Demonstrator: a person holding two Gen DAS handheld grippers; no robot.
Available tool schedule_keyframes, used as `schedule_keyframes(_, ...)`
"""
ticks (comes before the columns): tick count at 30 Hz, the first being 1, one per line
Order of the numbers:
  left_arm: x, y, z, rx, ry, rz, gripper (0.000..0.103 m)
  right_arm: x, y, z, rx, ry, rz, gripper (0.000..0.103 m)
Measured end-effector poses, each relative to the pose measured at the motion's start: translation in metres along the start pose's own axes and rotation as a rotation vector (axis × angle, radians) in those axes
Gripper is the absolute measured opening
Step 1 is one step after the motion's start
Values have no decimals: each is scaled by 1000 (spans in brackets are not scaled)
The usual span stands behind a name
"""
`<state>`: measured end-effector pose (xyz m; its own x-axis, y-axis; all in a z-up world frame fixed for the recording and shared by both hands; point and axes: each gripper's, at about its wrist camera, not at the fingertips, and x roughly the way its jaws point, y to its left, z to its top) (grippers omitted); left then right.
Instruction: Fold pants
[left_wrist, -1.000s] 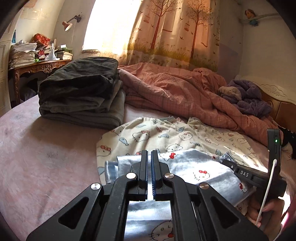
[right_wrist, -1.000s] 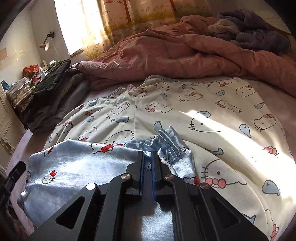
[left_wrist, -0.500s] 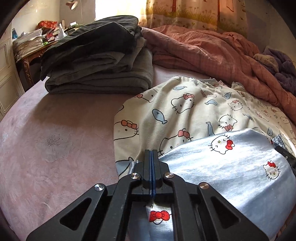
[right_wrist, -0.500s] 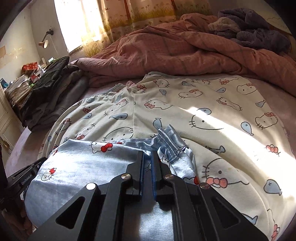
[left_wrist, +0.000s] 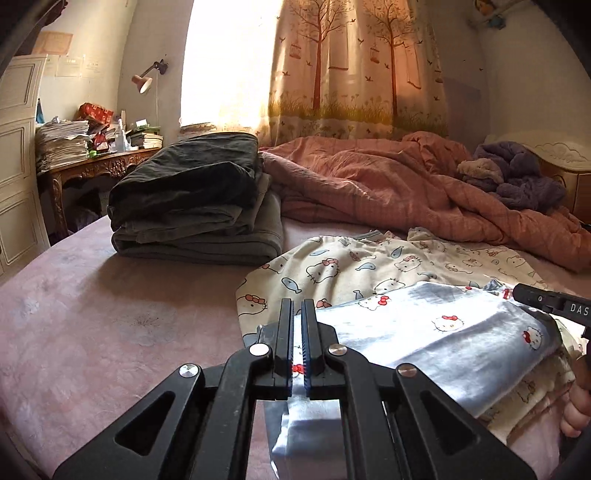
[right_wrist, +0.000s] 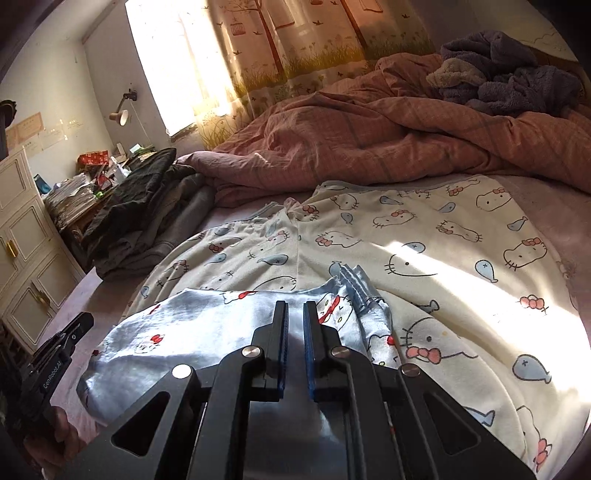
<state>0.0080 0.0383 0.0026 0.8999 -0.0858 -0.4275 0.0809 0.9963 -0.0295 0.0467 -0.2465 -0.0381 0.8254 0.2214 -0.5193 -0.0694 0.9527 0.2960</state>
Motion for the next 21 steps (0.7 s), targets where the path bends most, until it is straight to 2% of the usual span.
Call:
schedule_keyframes(3,-27,-3,1,6,-34,-12,3,-31,3,-4,0,-16,73,13)
schedule_keyframes(5,-42,-5,2,-6,-31,-11,3,-51,3,-6,17,-23,126,38)
schedule_keyframes(7,-54,-6,2,-28,-28,-53,3,-67,4,-11,34,-21,180,45)
schedule_keyframes(10,-63,-10,-3,-41,0,-81,9,-75,10,-21,51,40,286,47)
schedule_keyframes(11,-65,-12,-6,-51,7,-99,20,-74,12,-25,72,73,336,51)
schedule_keyframes(12,-65,-13,-9,-56,22,-111,34,-71,13,-30,98,110,382,53)
schedule_keyframes(13,-63,-13,-11,-64,36,-123,40,-66,15,-34,126,147,426,54)
schedule_keyframes(15,-61,-14,-16,-86,54,-145,42,-57,18,-41,161,207,484,54)
schedule_keyframes(18,-56,-13,-19,-130,89,-190,49,-41,22,-46,195,264,476,54)
schedule_keyframes(21,-53,-12,-23,-164,114,-229,50,-25,22,-48,241,313,466,54)
